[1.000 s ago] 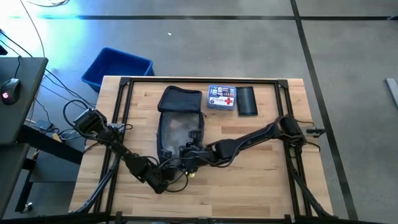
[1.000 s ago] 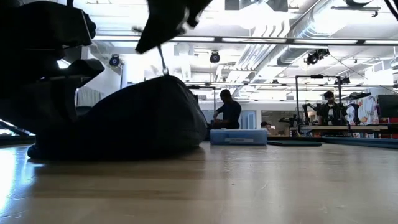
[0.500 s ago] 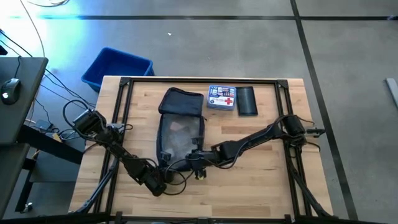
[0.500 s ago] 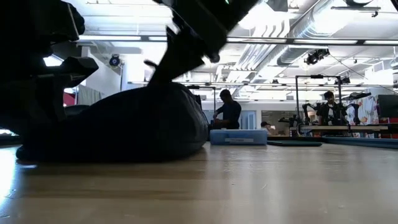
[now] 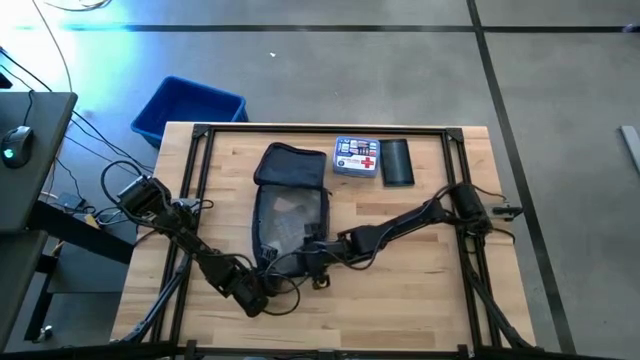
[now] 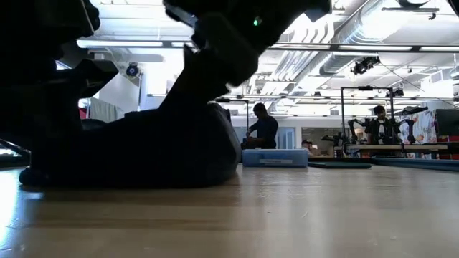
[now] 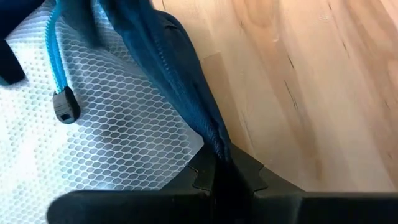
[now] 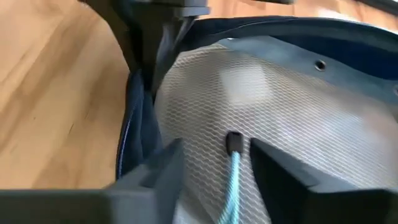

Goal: Unpack backpack
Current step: Remove the blue zipper bag from the black backpack

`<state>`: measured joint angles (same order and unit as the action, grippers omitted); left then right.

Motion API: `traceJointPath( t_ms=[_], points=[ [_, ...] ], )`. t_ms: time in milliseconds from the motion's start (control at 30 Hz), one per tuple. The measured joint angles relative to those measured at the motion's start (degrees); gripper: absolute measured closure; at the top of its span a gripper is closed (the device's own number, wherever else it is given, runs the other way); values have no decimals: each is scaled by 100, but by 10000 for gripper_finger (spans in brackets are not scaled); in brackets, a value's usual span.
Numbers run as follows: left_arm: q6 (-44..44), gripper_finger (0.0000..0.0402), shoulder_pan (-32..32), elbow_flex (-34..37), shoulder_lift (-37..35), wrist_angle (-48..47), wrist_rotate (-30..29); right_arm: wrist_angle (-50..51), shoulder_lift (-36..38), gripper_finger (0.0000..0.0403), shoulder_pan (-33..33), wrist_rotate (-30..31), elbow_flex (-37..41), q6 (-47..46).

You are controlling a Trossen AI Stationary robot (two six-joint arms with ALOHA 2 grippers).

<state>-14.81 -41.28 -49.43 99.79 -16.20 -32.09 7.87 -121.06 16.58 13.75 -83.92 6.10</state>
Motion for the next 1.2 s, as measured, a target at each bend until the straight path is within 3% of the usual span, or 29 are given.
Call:
traceJointPath(
  t_ms=[133,267,400,533,667,767,1033,1200],
  points=[
    [0,401,2,0,0,2,-13,-244,-218,112,-5,179,0,27],
    [5,401,5,0,0,0,-25,-297,-412,54,-33,577,-2,34],
    [7,401,7,0,0,6,-60,-166,-549,38,-131,561,-17,-70],
    [6,401,13,0,0,-8,-124,20,-672,51,-280,485,-37,-342],
    [7,401,13,0,0,-1,-196,171,-784,89,-391,575,-42,-324],
    [7,401,15,0,0,-3,-238,187,-847,143,-440,780,-42,-263],
    [0,401,15,0,0,-7,-247,128,-885,376,-481,1030,-48,-264],
    [-1,401,7,0,0,-36,-217,279,-904,399,-477,1183,-360,-364]
  ],
)
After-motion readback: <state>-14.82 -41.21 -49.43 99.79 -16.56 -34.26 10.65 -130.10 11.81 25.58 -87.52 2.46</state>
